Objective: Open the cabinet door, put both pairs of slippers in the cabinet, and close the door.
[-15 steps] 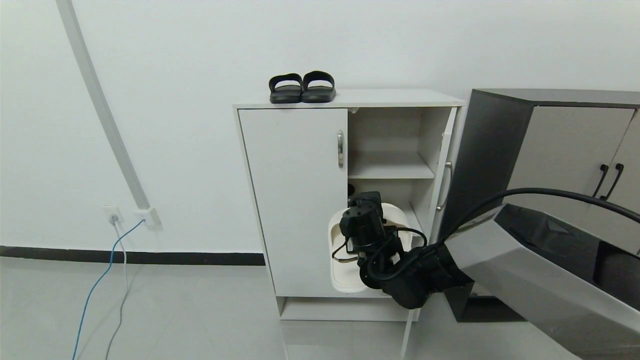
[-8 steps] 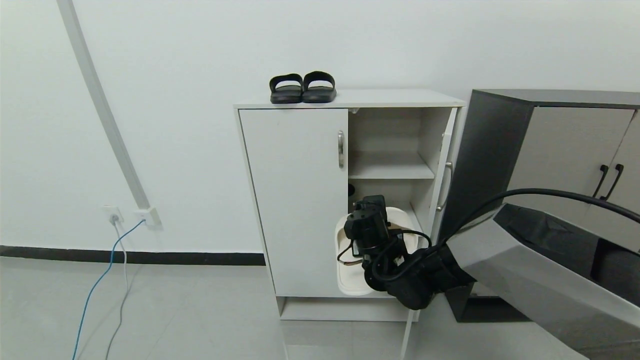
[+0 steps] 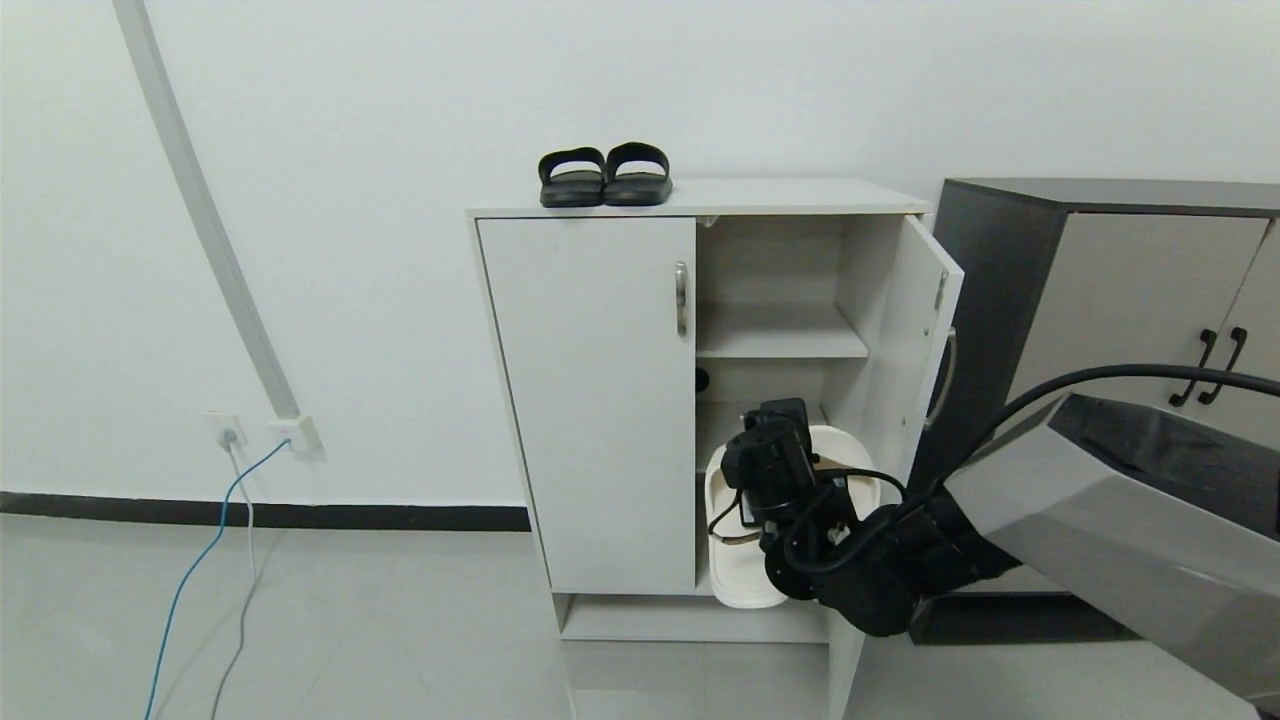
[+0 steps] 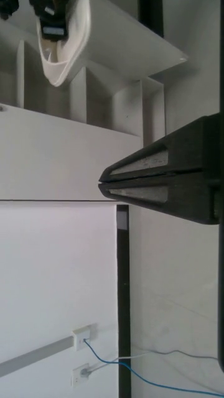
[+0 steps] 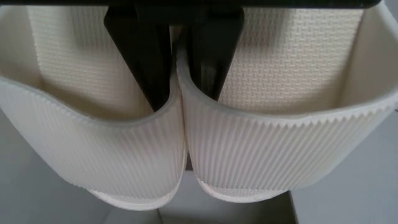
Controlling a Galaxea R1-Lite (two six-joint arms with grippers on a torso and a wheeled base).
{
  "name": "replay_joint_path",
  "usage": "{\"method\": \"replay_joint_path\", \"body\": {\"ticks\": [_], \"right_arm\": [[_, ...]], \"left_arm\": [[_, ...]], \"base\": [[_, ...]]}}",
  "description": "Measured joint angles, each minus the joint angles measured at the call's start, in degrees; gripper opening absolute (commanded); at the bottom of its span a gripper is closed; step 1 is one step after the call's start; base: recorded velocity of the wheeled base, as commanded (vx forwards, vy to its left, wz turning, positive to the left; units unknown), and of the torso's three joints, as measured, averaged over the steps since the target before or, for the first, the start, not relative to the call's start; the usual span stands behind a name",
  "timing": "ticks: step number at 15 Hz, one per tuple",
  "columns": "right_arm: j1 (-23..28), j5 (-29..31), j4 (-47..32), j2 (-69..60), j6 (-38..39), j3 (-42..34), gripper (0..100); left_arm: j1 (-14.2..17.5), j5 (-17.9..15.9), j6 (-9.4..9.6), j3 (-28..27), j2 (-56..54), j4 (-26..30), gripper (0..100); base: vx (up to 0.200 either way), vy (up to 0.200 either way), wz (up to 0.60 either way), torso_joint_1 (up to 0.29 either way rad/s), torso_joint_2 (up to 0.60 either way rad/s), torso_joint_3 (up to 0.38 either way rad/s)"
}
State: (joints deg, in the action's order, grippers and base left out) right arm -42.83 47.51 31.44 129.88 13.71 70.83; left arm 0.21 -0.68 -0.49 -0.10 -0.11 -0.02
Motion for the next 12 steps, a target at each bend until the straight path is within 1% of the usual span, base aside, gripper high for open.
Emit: {"method": "replay_joint_path", "body": {"ticks": [3,5,8,9,11,12], "right_arm": [[0.0,1.0,0.0,-2.3,0.2,-3.5,0],[0.4,2.7,-0.1,-3.3,0.2,-5.3,0],[0.6,2.5,1.1,-4.1,0.3,-6.3,0],[0.2,2.0,2.2,-4.2,0.4,-6.3,0],[-1.0,-4.3,8.7,-3.9,0.1,-6.6,0],[-1.5,-5.8,10.8,-3.6,-0.1,-6.9,0]], "left_arm": [[-0.1,0.0,-0.02,0.0,0.0,0.0,0],[-0.1,0.0,-0.02,0.0,0.0,0.0,0],[-0.1,0.0,-0.02,0.0,0.0,0.0,0],[-0.1,0.0,-0.02,0.0,0.0,0.0,0],[0.0,0.0,-0.02,0.0,0.0,0.0,0],[0.0,0.0,0.0,0.0,0.0,0.0,0]], "base": [[0.0,0.0,0.0,0.0,0.0,0.0],[0.0,0.0,0.0,0.0,0.0,0.0],[0.0,0.0,0.0,0.0,0.0,0.0],[0.0,0.0,0.0,0.0,0.0,0.0],[0.0,0.0,0.0,0.0,0.0,0.0],[0.0,0.0,0.0,0.0,0.0,0.0]]}}
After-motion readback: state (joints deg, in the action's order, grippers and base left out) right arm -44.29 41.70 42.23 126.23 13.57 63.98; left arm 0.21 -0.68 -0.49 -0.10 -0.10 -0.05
